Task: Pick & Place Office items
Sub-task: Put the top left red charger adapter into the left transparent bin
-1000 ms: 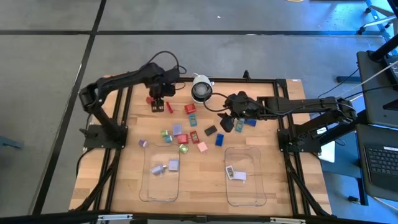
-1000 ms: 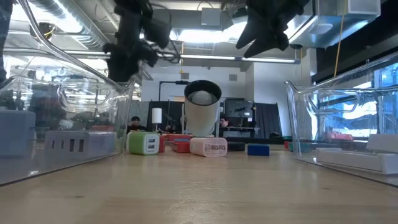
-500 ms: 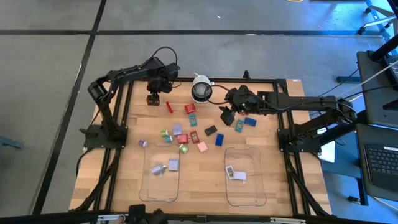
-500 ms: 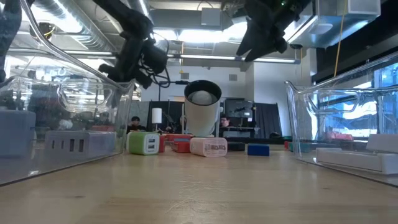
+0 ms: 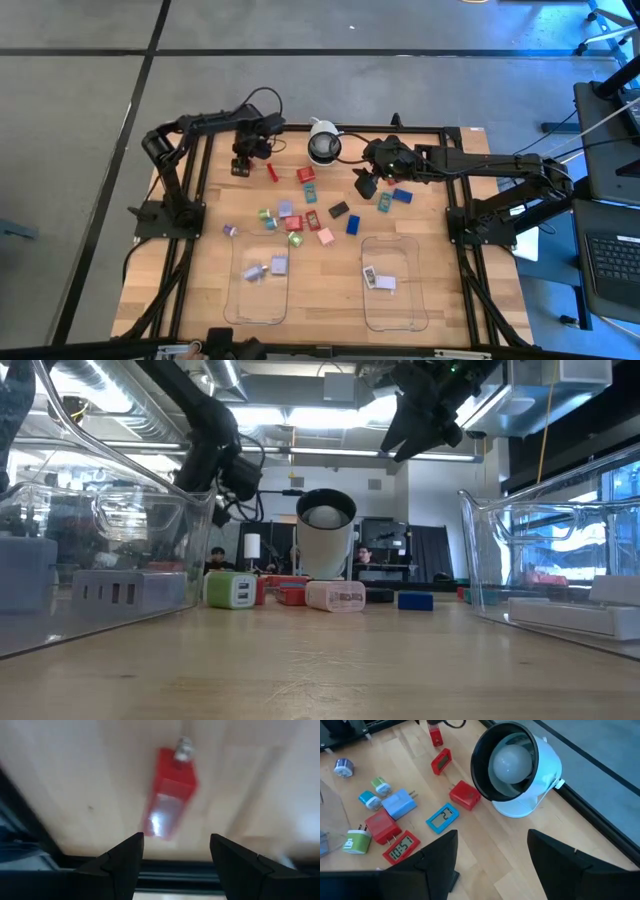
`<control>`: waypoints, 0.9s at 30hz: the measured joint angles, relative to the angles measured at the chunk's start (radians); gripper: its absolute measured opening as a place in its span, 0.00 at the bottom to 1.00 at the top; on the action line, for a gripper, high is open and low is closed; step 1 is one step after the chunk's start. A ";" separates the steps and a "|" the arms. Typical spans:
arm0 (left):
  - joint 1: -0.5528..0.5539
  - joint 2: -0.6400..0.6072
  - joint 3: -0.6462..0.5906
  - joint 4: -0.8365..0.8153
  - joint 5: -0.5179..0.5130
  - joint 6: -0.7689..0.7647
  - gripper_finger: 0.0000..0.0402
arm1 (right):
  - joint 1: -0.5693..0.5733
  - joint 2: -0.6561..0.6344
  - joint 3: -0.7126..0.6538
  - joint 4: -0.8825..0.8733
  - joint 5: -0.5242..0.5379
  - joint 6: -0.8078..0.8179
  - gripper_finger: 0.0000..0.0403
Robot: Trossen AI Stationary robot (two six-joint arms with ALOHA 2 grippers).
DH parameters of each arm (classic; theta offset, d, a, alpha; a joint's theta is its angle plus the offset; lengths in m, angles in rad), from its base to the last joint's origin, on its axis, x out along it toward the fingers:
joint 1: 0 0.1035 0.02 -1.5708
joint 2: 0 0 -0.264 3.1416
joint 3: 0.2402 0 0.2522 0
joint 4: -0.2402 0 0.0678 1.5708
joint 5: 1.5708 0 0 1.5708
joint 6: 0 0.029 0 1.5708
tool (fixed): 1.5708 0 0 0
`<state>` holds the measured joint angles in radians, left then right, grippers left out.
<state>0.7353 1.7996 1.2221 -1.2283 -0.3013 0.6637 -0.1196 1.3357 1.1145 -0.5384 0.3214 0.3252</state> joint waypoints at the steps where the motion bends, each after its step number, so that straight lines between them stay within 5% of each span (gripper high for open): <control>1: 0.000 0.000 -0.013 0.038 -0.018 0.005 0.56 | 0.000 0.000 0.000 0.000 0.000 0.000 0.61; 17: 0.000 0.000 -0.133 0.187 0.034 0.007 0.54 | -0.003 0.000 0.000 0.001 0.000 0.031 0.61; 27: 0.000 -0.002 -0.154 0.211 0.033 -0.137 0.28 | -0.003 0.000 0.000 0.001 0.000 0.033 0.61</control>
<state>0.7353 1.7973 1.0683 -1.0174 -0.2678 0.5266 -0.1223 1.3357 1.1145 -0.5370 0.3218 0.3584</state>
